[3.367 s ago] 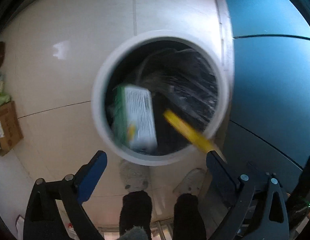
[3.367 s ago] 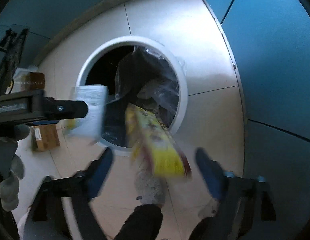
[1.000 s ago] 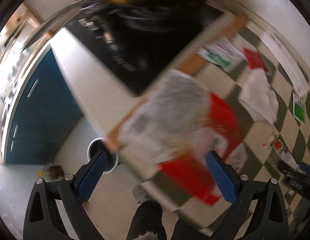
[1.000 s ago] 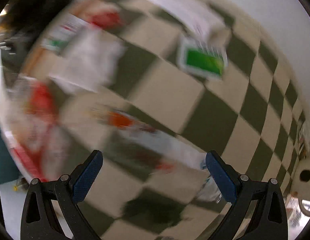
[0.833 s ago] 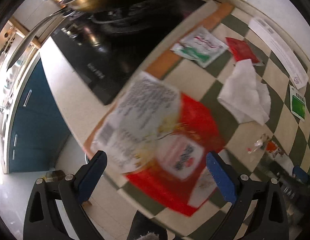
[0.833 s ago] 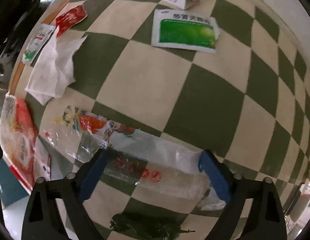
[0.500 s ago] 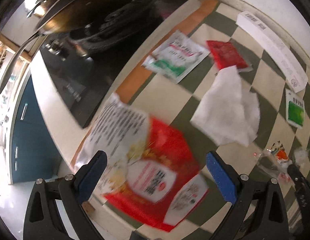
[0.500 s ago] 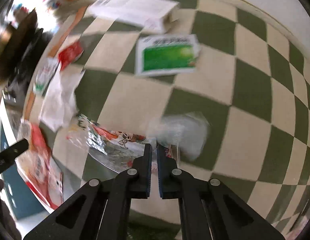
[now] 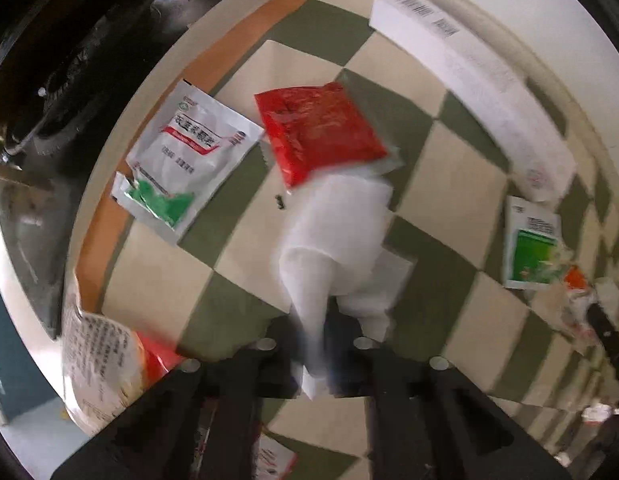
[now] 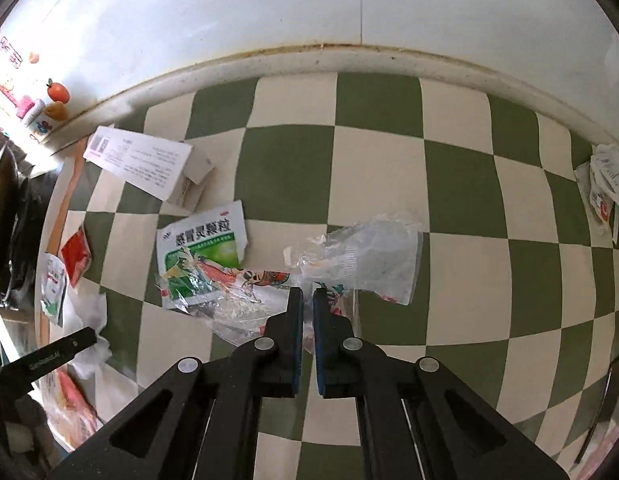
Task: Collect trash
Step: 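Grasp the white tissue with the left tool while the right tool grasps the plastic wrapper, then carry tissue and wrapper to the bin and open both tools over it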
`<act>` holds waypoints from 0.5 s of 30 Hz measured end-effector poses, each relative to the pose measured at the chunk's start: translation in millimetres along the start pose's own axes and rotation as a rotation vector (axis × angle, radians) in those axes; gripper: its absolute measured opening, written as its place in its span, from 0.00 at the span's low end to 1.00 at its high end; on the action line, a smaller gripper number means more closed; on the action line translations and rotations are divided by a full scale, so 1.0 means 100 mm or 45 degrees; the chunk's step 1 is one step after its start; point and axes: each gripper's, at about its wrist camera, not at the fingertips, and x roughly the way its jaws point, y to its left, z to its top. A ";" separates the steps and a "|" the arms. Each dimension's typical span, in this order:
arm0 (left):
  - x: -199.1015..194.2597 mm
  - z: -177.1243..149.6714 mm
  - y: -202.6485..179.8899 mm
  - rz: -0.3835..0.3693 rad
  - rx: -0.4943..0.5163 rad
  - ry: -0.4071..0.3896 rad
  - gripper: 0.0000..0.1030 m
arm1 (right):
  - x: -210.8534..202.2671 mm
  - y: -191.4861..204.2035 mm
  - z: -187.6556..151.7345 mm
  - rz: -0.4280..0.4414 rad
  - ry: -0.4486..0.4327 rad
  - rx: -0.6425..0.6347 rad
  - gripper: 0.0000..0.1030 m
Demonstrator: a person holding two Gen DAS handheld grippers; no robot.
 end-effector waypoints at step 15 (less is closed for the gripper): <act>-1.50 -1.31 2.01 0.054 -0.346 -0.363 0.05 | -0.70 2.11 -0.88 0.406 0.015 -0.344 0.05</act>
